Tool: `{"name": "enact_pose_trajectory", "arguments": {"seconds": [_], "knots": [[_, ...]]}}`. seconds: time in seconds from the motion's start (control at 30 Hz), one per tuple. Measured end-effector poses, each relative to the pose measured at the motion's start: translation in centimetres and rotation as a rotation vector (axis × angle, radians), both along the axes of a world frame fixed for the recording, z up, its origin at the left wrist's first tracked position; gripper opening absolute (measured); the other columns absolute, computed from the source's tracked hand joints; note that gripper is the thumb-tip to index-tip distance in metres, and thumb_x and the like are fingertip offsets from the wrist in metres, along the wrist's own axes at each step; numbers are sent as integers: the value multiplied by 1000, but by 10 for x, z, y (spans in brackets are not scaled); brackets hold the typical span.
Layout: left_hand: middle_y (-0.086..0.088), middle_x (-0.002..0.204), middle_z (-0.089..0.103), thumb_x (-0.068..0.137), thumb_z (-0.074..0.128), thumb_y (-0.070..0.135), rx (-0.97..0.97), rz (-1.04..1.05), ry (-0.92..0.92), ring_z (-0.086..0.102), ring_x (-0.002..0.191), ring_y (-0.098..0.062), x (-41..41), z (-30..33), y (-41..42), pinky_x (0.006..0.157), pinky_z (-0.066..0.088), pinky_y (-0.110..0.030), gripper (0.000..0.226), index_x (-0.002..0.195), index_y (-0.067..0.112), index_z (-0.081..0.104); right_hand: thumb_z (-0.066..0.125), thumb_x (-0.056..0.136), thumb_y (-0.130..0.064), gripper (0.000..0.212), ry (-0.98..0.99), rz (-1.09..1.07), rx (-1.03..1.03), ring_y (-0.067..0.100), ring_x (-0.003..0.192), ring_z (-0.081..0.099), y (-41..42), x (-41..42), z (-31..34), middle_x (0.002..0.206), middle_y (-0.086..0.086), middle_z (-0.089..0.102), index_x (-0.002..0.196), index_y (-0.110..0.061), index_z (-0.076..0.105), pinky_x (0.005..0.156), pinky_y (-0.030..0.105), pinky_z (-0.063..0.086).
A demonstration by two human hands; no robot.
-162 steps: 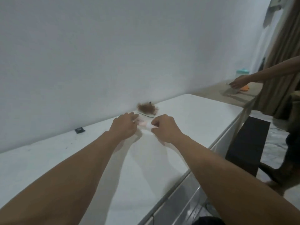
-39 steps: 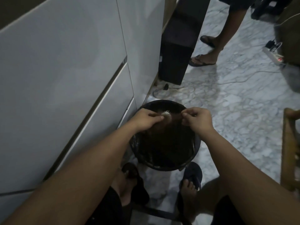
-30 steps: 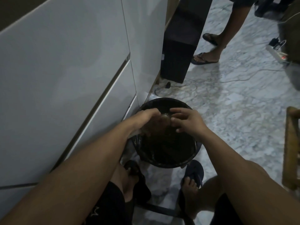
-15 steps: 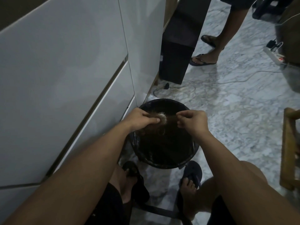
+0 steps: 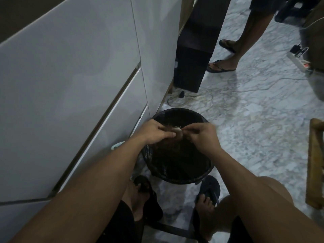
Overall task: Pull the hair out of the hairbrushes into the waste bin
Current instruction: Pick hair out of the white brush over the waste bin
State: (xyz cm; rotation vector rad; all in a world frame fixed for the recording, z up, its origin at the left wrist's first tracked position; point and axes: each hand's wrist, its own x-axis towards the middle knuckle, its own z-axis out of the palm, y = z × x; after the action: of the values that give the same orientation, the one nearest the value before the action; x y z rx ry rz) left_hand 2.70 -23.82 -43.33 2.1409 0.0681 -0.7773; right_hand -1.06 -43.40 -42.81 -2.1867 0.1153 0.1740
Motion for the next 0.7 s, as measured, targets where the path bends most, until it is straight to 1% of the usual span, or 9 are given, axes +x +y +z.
{"name": "enact_pose_trajectory", "arguments": {"seconds": [0.07,0.13,0.3,0.37,0.43,0.5,0.57,0.63,0.7], "knots": [[4,90,76,73,79,48,-5,18,-11,71,88,-15,1,1,0,91,56,-39,35,100,25,79,70,85,-10,12,6,-53,-19,7,79,67,-3,3,1,81,-7,72,92,-16,78,83,31,57],[4,88,76,73,80,47,-13,31,-20,71,85,-14,2,2,0,90,57,-39,33,99,26,79,69,85,-10,13,-10,-130,-33,9,83,68,-7,5,3,83,-8,72,90,-18,78,85,33,57],[5,86,75,74,79,48,-20,50,-15,71,86,-15,2,1,-1,93,55,-40,33,96,25,79,66,87,-7,13,-42,-308,-19,12,83,66,-9,4,7,89,2,73,94,-11,77,85,28,55],[3,89,76,74,78,49,-8,31,-2,71,88,-17,2,1,-1,93,55,-41,34,99,24,79,66,88,-11,14,-54,-265,-60,10,85,65,-8,3,5,91,-2,72,96,-15,76,83,26,54],[0,93,75,79,76,44,8,6,19,71,88,-16,1,4,1,93,55,-40,32,103,23,77,67,86,-13,22,-35,-128,-59,9,91,66,-7,2,4,101,-6,70,105,-22,72,85,26,54],[-1,95,75,84,73,37,-11,10,45,70,89,-18,0,10,2,94,55,-40,25,104,21,76,69,85,-13,40,14,47,13,8,93,66,-6,-1,3,112,-6,63,122,-26,63,80,15,52],[-3,94,74,85,72,32,-48,36,67,71,90,-21,-1,12,2,93,55,-43,17,98,21,76,71,84,-13,49,16,181,18,7,90,66,-2,-4,1,116,-5,58,129,-28,59,72,8,50],[-2,93,75,84,73,33,-51,25,67,70,90,-21,-2,12,2,93,55,-43,14,93,23,76,71,84,-13,41,-36,210,-22,6,89,64,2,-7,-4,113,-4,61,123,-24,66,74,5,48],[0,93,75,83,73,38,0,-40,48,69,91,-19,-2,10,2,93,54,-40,18,94,25,78,70,84,-10,24,-116,136,-106,7,85,62,4,-7,-6,101,-1,68,106,-18,75,73,2,43]]}}
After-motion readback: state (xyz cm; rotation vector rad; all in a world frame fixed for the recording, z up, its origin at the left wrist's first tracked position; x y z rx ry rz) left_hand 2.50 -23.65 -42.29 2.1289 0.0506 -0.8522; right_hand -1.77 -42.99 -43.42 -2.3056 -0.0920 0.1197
